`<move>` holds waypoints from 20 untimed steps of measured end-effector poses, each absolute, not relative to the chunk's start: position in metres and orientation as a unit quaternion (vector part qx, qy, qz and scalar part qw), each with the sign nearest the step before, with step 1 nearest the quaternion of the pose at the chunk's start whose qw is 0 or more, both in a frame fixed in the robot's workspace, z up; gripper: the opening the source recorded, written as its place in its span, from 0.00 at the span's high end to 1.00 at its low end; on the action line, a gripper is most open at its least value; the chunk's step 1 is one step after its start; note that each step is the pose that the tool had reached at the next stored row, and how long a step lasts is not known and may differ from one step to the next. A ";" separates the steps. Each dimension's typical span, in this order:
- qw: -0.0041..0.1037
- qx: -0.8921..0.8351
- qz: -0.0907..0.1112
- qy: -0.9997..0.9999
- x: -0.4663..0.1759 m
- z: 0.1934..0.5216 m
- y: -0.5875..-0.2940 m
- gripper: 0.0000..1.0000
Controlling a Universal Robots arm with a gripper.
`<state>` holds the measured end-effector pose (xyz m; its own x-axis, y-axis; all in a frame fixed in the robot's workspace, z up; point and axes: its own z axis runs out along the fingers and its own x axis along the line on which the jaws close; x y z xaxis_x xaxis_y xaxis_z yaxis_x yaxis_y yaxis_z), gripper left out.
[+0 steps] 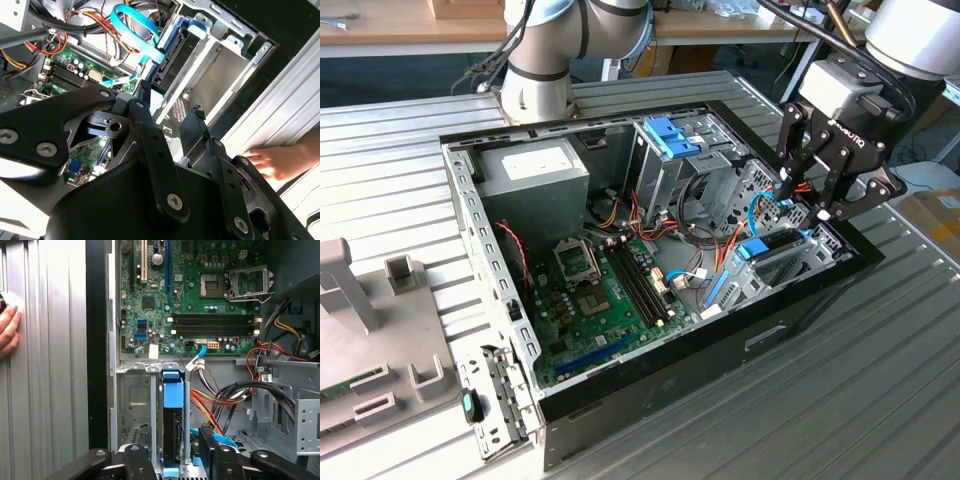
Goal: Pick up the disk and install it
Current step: 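Insert the disk into the insertion slot, then insert the first disk wire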
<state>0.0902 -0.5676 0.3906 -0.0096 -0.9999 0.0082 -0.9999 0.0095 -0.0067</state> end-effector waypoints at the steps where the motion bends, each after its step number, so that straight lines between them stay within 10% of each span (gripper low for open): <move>1: 0.001 0.704 0.005 -0.711 0.090 0.391 -0.568 0.50; 20: 0.001 0.704 0.005 -0.710 0.101 0.391 -0.566 0.50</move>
